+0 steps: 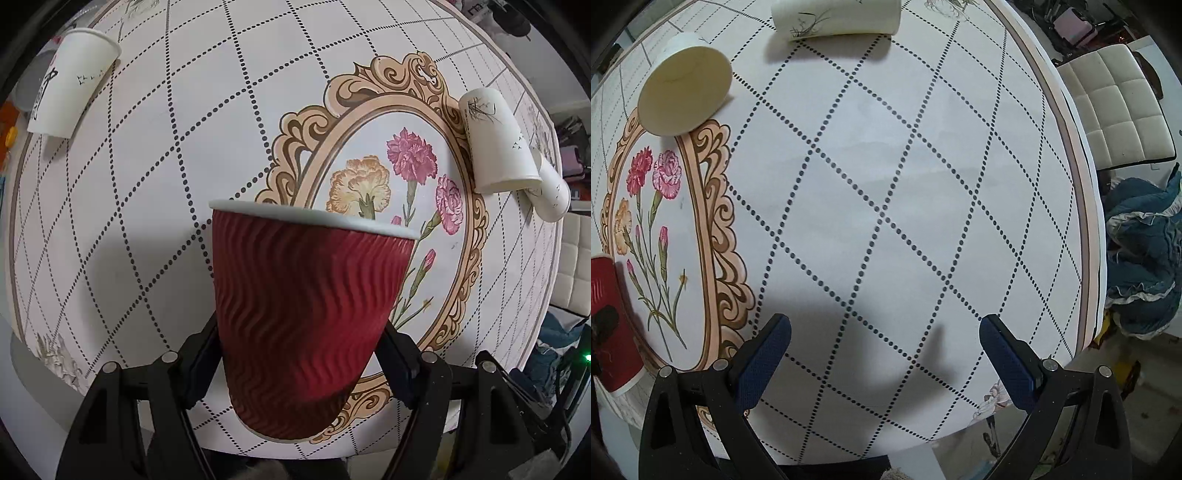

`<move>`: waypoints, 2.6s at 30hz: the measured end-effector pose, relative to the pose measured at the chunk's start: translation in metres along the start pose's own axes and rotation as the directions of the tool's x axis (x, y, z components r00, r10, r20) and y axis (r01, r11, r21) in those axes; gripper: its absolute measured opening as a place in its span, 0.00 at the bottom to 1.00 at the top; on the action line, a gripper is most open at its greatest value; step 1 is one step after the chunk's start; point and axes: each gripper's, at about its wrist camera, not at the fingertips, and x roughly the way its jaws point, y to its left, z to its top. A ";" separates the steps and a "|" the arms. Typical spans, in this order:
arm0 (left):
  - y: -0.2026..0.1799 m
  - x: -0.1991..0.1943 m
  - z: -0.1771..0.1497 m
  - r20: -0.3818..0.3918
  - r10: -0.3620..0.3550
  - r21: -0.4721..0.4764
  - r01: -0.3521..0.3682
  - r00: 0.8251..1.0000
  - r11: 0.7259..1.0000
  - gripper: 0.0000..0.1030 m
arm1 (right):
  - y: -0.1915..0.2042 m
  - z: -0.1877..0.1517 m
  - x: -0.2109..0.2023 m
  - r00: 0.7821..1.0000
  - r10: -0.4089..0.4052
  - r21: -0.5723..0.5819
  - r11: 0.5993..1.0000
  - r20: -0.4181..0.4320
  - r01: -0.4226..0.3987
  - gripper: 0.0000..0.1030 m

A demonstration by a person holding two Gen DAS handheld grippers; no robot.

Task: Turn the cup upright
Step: 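Lift the red cup with the left gripper and rotate it upright, then lower the upright red cup onto the tablecloth and open the left gripper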

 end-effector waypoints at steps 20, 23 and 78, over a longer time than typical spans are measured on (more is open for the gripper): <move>-0.004 -0.010 -0.008 0.053 0.056 0.070 -0.060 0.997 0.996 0.98 | -0.029 -0.008 0.003 1.000 0.014 0.032 0.999 0.008 -0.014 1.00; -0.003 -0.026 -0.012 0.079 0.036 0.074 -0.042 0.996 0.996 0.98 | -0.029 -0.008 0.000 1.000 0.015 0.036 0.999 0.011 -0.015 1.00; 0.175 -0.060 -0.021 0.241 0.295 0.054 -0.316 0.925 0.947 0.97 | 0.283 -0.026 -0.074 0.987 0.161 -0.297 0.944 0.019 -0.148 0.71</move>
